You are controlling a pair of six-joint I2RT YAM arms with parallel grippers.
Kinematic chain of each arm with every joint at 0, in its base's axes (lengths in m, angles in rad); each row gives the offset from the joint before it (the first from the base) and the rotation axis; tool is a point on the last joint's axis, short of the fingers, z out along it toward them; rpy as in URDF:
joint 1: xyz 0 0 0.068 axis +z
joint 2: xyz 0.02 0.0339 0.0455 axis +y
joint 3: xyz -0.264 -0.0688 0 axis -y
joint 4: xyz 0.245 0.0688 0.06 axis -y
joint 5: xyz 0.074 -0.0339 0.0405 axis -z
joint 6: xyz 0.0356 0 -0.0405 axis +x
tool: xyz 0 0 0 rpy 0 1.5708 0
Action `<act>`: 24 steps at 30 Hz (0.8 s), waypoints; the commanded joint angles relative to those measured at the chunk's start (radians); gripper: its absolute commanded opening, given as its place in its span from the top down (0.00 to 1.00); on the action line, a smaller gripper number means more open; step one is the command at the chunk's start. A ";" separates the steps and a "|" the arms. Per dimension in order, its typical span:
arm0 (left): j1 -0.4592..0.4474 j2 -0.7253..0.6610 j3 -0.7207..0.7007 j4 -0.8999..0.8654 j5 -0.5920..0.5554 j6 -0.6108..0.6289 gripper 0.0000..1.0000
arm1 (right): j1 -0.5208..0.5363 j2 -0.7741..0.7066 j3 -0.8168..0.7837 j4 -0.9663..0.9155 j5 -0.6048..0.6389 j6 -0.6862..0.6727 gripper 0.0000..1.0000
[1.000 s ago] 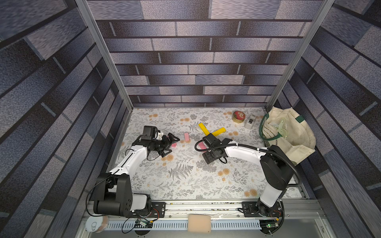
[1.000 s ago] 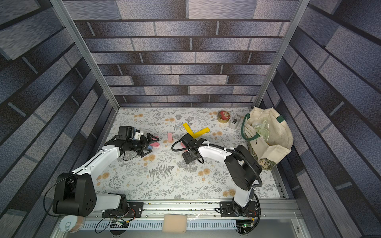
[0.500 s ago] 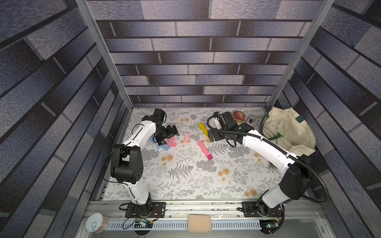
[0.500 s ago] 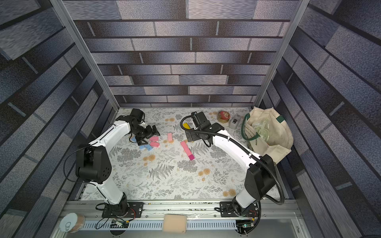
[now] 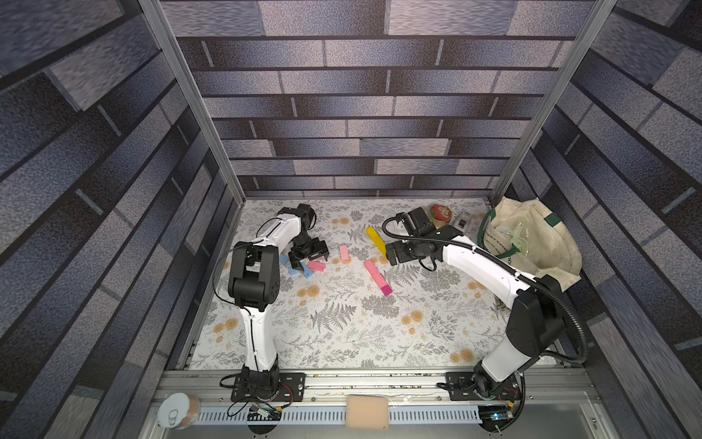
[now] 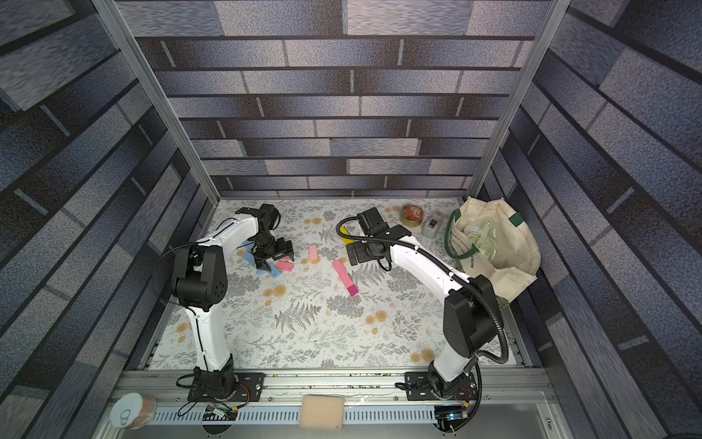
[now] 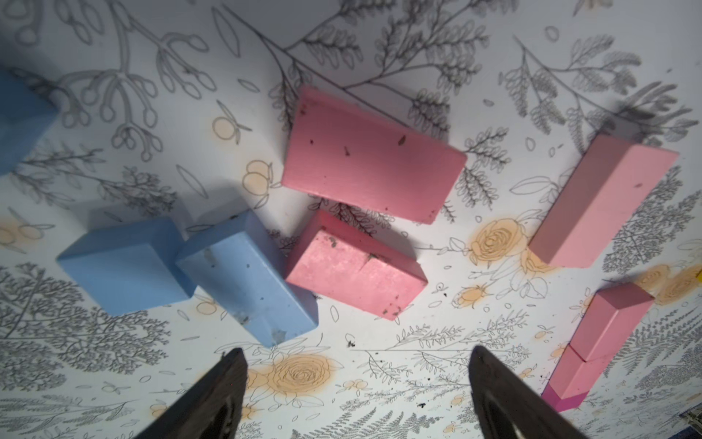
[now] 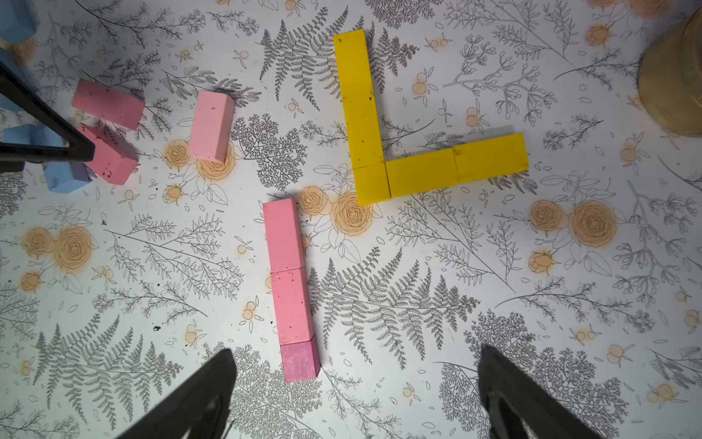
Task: Assemble the letter v with building blocks
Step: Pick up the building block from the center of the board.
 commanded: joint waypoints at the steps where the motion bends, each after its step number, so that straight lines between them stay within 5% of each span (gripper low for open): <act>1: -0.031 0.018 0.049 -0.017 -0.011 -0.022 0.09 | -0.008 -0.023 -0.016 -0.003 -0.008 -0.012 0.00; 24: 0.057 -0.005 -0.149 0.098 -0.027 -0.024 0.12 | -0.009 -0.032 -0.068 0.033 -0.021 0.003 0.00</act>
